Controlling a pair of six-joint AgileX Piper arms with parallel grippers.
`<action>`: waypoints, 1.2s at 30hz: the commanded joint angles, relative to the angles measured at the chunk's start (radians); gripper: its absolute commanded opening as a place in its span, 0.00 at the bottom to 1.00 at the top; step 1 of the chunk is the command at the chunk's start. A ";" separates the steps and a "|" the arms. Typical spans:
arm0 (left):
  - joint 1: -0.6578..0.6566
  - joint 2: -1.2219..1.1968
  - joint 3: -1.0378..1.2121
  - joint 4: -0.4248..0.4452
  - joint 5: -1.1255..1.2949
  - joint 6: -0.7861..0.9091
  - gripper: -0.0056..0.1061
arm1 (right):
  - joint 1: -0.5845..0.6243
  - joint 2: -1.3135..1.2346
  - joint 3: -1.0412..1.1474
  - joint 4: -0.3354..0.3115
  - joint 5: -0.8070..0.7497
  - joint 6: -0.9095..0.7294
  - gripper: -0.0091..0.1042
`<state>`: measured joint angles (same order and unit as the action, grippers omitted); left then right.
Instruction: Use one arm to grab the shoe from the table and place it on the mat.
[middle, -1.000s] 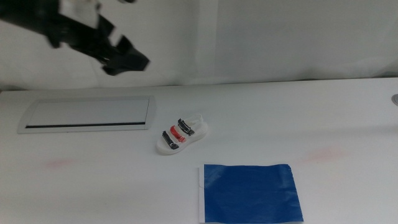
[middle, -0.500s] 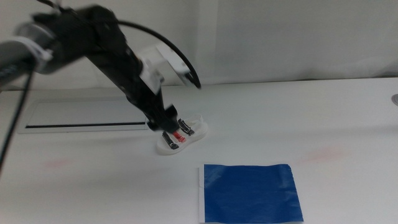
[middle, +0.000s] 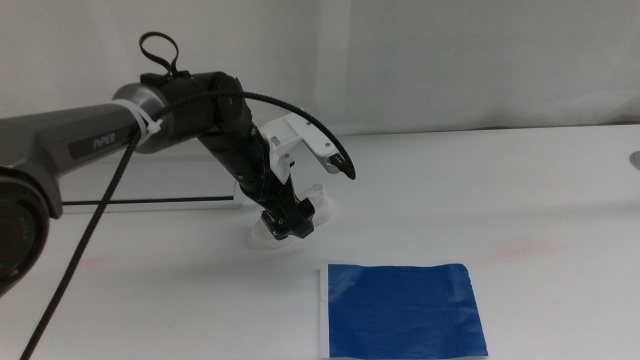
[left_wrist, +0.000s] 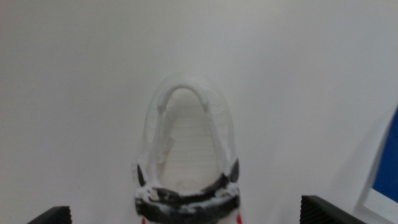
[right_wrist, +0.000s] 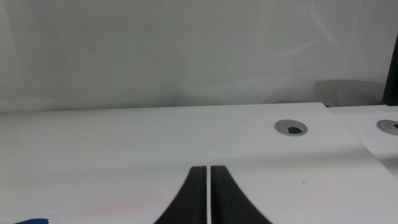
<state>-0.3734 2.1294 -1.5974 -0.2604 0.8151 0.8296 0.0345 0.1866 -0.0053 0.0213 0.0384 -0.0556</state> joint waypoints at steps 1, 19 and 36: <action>-0.005 0.008 -0.006 -0.007 -0.028 -0.011 0.87 | -0.005 0.000 0.006 0.001 -0.012 -0.003 0.06; -0.005 0.083 -0.006 -0.007 -0.079 -0.075 0.87 | -0.005 0.000 0.006 0.026 -0.012 -0.003 0.06; -0.005 0.100 -0.006 0.002 -0.053 -0.105 0.02 | -0.005 0.000 0.006 0.026 -0.012 -0.003 0.06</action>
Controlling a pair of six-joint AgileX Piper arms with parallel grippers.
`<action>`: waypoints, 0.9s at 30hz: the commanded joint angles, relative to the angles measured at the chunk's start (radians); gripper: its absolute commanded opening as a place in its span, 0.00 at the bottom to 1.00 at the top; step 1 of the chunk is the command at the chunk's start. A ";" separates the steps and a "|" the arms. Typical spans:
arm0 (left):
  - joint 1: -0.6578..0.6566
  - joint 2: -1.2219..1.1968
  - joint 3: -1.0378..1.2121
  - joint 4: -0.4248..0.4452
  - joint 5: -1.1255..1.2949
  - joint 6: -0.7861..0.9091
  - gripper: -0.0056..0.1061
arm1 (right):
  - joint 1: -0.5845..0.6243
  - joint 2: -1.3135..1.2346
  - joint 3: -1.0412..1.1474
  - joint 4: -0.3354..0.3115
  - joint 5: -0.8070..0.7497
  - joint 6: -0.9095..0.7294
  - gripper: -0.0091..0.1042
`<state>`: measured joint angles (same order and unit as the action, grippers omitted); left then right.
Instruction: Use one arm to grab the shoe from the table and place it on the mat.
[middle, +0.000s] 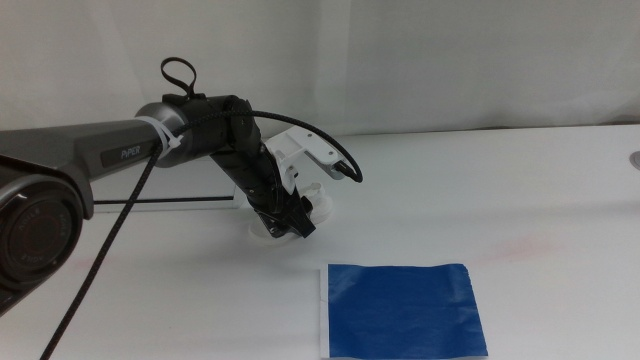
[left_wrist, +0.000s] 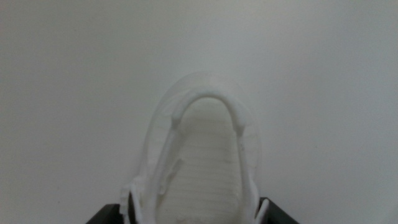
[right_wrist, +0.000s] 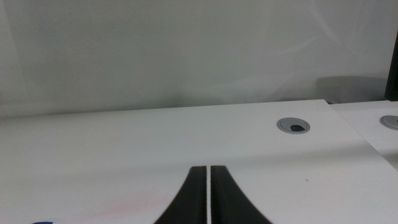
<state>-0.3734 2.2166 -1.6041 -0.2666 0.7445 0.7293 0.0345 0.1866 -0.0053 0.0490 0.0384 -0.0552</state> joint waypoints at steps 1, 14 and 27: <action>-0.005 0.010 0.001 0.035 0.017 -0.005 0.02 | -0.005 0.000 0.006 -0.002 -0.012 -0.004 0.06; -0.036 -0.243 0.001 0.048 0.147 0.123 0.02 | -0.005 0.000 0.006 -0.002 -0.012 -0.004 0.06; -0.269 -0.372 0.008 0.038 0.301 0.202 0.02 | -0.005 0.000 0.006 -0.002 -0.012 -0.004 0.06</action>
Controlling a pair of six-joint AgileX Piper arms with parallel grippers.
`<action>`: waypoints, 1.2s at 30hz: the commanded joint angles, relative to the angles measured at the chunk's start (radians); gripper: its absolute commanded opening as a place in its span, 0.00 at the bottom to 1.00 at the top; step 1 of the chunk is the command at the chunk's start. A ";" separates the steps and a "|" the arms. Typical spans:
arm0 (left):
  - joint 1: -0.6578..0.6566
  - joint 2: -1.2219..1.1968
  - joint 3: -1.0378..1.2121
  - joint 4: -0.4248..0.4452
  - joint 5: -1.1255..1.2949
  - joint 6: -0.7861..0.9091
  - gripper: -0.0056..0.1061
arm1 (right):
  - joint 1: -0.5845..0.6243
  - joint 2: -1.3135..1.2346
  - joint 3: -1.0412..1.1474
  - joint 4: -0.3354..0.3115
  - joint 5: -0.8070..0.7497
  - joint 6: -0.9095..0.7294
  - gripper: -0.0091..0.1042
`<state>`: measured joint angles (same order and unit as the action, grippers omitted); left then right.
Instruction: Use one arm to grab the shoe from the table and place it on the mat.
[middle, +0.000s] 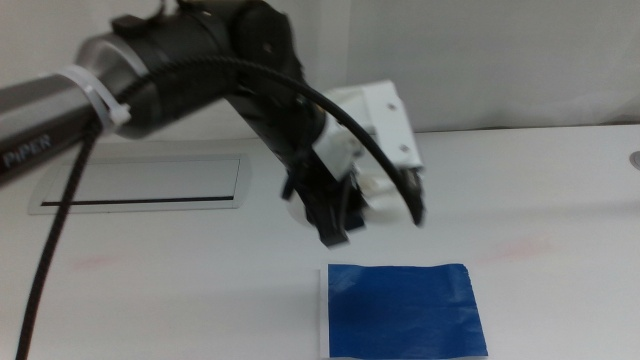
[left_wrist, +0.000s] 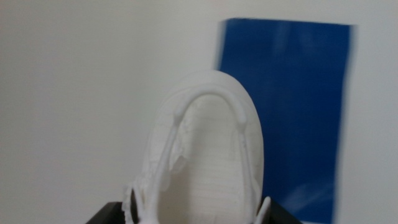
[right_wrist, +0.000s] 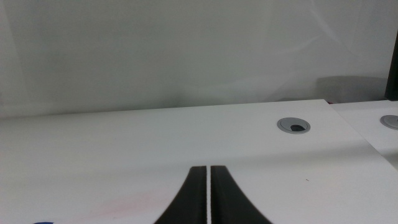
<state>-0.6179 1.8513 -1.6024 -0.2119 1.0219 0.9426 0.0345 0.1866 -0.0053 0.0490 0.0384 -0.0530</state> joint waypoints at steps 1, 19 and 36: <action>-0.035 -0.007 0.010 -0.024 0.026 -0.026 0.02 | -0.005 0.000 0.006 -0.002 -0.012 -0.006 0.06; -0.138 0.000 0.260 -0.117 -0.261 0.001 0.02 | -0.005 0.000 0.006 -0.002 -0.012 -0.006 0.06; -0.141 0.170 0.260 -0.171 -0.333 0.059 0.02 | -0.005 0.000 0.006 -0.002 -0.012 -0.006 0.06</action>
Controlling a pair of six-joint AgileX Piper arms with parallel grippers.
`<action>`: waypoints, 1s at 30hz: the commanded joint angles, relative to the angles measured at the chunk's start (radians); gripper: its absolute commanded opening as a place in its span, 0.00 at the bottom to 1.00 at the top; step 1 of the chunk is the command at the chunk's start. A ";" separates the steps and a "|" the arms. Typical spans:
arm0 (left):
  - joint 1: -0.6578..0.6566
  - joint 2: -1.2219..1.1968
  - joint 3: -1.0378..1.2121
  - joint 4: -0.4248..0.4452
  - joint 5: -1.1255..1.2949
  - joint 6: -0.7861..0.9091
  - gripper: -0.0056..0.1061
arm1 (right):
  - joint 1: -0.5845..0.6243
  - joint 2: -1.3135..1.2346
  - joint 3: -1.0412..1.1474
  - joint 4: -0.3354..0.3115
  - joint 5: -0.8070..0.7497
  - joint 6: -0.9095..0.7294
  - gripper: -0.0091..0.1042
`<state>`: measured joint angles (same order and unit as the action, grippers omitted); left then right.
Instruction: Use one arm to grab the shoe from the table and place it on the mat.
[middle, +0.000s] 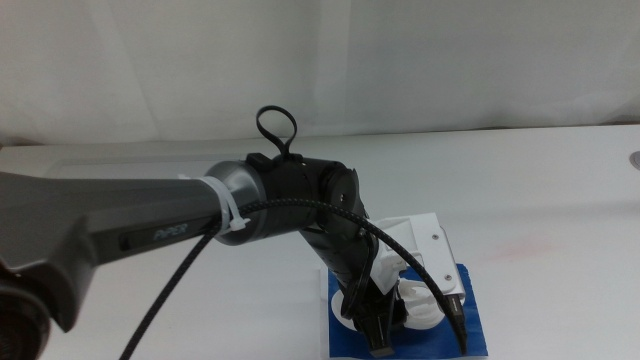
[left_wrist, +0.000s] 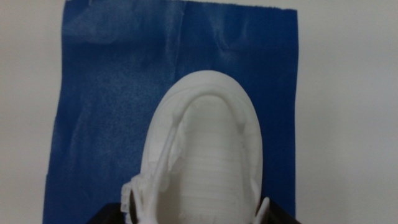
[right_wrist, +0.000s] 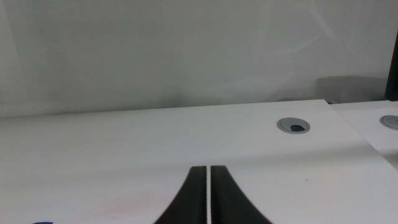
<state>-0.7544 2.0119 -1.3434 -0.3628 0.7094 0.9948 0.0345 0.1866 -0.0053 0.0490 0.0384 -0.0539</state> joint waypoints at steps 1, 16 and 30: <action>-0.004 0.013 0.002 -0.020 -0.023 0.007 0.02 | -0.005 0.000 0.006 -0.002 -0.012 -0.005 0.06; -0.004 0.090 0.002 -0.067 -0.060 0.074 0.02 | -0.005 0.000 0.006 -0.002 -0.012 -0.005 0.06; -0.004 0.094 0.002 -0.124 -0.069 0.075 0.72 | -0.005 0.000 0.006 -0.002 -0.012 -0.005 0.06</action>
<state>-0.7551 2.0888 -1.3474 -0.4742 0.6375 1.0736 0.0345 0.1866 -0.0053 0.0490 0.0384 -0.0558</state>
